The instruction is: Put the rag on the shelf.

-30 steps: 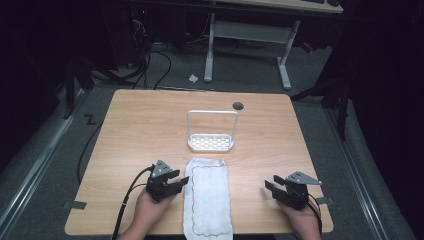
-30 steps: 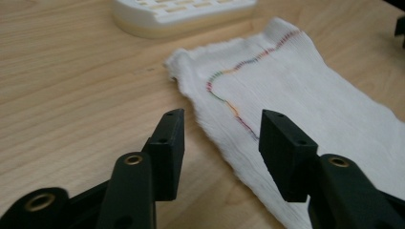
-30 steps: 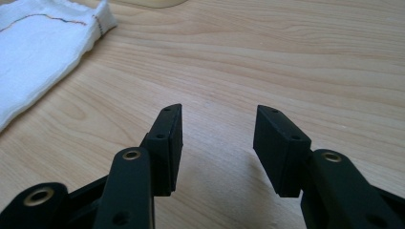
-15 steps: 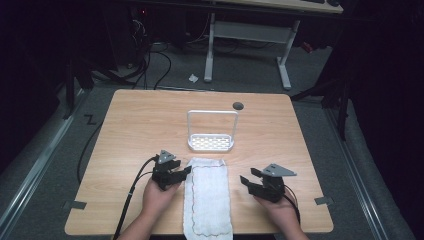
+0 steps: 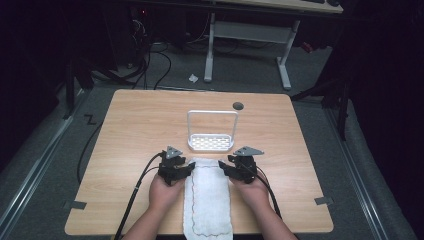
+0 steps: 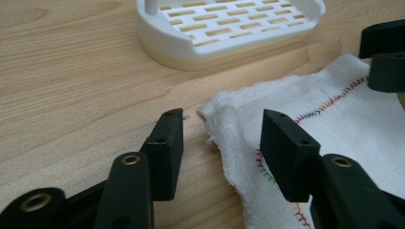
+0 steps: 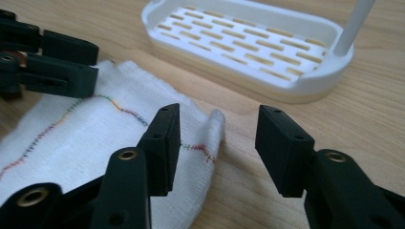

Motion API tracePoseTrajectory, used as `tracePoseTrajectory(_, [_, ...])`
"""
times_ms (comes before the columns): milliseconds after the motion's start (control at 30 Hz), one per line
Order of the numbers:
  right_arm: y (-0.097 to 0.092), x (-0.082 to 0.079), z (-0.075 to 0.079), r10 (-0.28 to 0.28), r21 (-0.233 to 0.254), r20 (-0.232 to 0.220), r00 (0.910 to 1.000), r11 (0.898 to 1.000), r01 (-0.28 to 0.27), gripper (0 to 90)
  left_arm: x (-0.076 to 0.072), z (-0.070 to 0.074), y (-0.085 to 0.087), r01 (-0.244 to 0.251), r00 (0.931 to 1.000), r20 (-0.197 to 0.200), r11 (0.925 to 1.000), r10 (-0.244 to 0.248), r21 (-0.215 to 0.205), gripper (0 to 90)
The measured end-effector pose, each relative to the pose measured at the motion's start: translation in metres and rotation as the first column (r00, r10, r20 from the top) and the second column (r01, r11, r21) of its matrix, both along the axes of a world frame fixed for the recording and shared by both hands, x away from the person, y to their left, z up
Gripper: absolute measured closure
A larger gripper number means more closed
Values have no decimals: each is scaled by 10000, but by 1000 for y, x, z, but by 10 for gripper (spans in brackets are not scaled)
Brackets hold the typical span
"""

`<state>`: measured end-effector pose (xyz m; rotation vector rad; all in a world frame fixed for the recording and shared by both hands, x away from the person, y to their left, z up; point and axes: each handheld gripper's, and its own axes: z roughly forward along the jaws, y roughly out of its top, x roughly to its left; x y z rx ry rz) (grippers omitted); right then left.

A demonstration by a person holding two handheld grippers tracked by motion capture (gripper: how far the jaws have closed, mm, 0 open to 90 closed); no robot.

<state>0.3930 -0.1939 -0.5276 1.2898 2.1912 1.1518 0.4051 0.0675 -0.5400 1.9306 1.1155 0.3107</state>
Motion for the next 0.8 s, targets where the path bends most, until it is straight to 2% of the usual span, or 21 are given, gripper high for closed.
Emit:
tracePoseTrajectory(67, [0, 2, -5, -12, -171, -222, 9998, 9999, 8, 534, -1, 0, -2, -58, 10000, 82, 9998, 57, 165, 573])
tracePoseTrajectory(167, [3, 4, -9, 76, -57, -413, 9991, 10000, -78, 548, 0, 0, -3, -103, 9999, 70, 9998, 102, 189, 651])
tracePoseTrajectory(200, [4, 5, -10, 101, -56, -425, 9990, 9999, -103, 564, 1, 0, -3, -262, 9997, -20, 9996, 262, 74, 672])
tracePoseTrajectory(400, [6, 5, -11, 1, -35, -447, 9990, 10000, -2, 605, 1, 0, -5, -98, 9999, -24, 9999, 98, 126, 756])
tracePoseTrajectory(433, [8, 4, -11, -3, -144, -412, 9992, 9999, -3, 649, 1, 0, -6, -113, 9999, -121, 9999, 113, 21, 780])
tracePoseTrajectory(467, [8, 4, -11, -3, -144, -412, 9992, 9999, -3, 649, 1, 0, -6, -113, 9999, -121, 9999, 113, 21, 789])
tracePoseTrajectory(533, [12, 2, -11, 23, -292, -329, 9995, 9996, -33, 726, 0, 0, -8, -129, 9999, -90, 9999, 129, 92, 803])
tracePoseTrajectory(600, [14, 0, -11, 45, -398, -261, 9996, 9992, -56, 759, 0, -1, -7, -138, 9998, -148, 9999, 138, 25, 812])
tracePoseTrajectory(667, [14, 0, -11, 35, -334, -290, 9996, 9994, -45, 776, 0, -1, -8, -192, 9996, -184, 9998, 191, -25, 822])
tracePoseTrajectory(700, [14, 0, -11, -64, -137, -453, 9990, 9999, 58, 784, -2, -1, -10, -325, 9994, -130, 9995, 326, 50, 831])
tracePoseTrajectory(800, [15, -1, -11, -159, -105, -447, 9989, 9998, 155, 793, -3, 0, -11, -373, 9992, -104, 9992, 374, 104, 835])
